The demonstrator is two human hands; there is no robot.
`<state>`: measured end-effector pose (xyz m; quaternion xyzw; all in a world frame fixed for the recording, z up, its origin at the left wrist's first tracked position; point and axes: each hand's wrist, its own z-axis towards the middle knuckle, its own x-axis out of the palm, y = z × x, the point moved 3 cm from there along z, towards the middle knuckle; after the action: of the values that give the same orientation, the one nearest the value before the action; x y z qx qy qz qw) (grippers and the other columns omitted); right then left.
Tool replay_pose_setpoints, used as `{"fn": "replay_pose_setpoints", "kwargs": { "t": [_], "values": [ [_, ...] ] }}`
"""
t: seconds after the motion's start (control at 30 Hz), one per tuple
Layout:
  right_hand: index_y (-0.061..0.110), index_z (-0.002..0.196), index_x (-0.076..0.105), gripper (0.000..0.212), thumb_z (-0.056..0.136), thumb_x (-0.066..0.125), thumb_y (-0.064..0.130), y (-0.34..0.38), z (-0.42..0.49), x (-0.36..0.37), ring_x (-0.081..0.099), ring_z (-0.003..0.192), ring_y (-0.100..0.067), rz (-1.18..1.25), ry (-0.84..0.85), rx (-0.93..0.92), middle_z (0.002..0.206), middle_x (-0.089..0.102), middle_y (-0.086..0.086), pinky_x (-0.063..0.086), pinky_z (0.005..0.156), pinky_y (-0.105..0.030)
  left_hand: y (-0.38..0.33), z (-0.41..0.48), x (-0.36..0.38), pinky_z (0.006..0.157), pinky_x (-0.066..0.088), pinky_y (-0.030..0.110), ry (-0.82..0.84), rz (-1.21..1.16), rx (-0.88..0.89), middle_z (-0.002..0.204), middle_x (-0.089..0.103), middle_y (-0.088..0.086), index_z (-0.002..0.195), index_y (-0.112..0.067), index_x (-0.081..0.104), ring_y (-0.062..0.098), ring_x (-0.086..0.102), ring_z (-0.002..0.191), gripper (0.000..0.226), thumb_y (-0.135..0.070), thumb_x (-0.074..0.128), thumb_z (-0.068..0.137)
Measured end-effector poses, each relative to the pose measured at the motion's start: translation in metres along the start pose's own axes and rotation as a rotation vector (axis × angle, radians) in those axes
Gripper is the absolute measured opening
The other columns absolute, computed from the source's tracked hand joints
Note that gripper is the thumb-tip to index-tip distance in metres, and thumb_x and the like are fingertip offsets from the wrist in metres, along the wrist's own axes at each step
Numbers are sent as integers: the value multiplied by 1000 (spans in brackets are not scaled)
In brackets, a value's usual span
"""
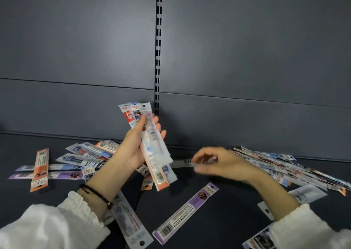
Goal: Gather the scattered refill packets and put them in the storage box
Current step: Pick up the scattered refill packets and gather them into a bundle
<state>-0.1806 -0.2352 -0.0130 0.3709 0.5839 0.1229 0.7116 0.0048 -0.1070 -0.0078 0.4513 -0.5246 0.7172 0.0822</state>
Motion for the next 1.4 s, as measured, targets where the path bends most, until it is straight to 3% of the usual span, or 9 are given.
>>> {"fn": "replay_pose_setpoints", "kwargs": {
  "t": [0.13,0.4,0.53,0.67,0.87,1.0,1.1,1.27,1.4],
  "values": [
    [46,114,54,50,69,77,53,-17,-6,8,31,119,0,-288,245,33,124,36,21,32,103,-25,3,3,-3,46,48,20,132,-92,-67,68,56,-6,91,-15,60,4,50,45,26,-39,51,93],
    [29,98,65,31,74,76,45,-36,7,-8,46,101,-10,-358,-326,34,96,49,16,38,80,-24,7,-1,4,40,39,14,185,-61,-115,61,52,-7,92,-14,61,2,43,40,29,-41,50,91],
    [32,90,65,30,81,57,60,-25,8,5,54,71,-6,-383,-361,113,72,52,15,40,60,-28,7,0,0,41,39,15,146,-42,-101,61,52,-6,91,-14,62,2,43,41,30,-40,48,94],
    [33,97,69,34,76,64,59,-22,11,20,56,87,-3,-370,-228,-4,93,59,14,50,75,-29,9,1,-2,42,40,15,123,-30,-110,61,52,-6,91,-14,62,2,43,41,28,-40,51,92],
    [27,99,74,17,84,69,19,-26,10,12,59,105,-3,-153,-121,-20,108,68,11,47,98,-27,11,4,-3,41,42,17,106,2,-104,60,53,-6,90,-14,61,3,44,41,26,-39,52,90],
    [26,74,73,40,75,57,63,-15,9,14,63,84,-6,-201,-290,108,87,67,11,53,81,-40,14,2,-3,42,42,17,107,15,-118,60,53,-5,91,-15,61,3,45,41,25,-39,56,85],
    [25,81,59,58,68,48,81,-6,11,27,51,98,-10,-525,-285,199,99,53,12,45,85,-34,21,1,-1,41,40,17,105,21,-136,60,52,-6,91,-15,61,3,43,41,27,-41,59,81],
    [37,87,58,32,71,68,62,-18,12,23,39,117,-17,-303,-228,292,108,45,9,34,100,-37,31,-2,1,40,41,18,87,38,-159,61,51,-6,91,-14,63,3,43,40,24,-37,63,81],
    [35,80,64,19,69,80,33,-29,14,19,58,104,-16,-17,-266,286,99,64,7,47,95,-39,32,-4,3,46,48,21,68,58,-151,64,56,-3,98,-11,65,6,50,44,25,-28,64,80]
  ]
}}
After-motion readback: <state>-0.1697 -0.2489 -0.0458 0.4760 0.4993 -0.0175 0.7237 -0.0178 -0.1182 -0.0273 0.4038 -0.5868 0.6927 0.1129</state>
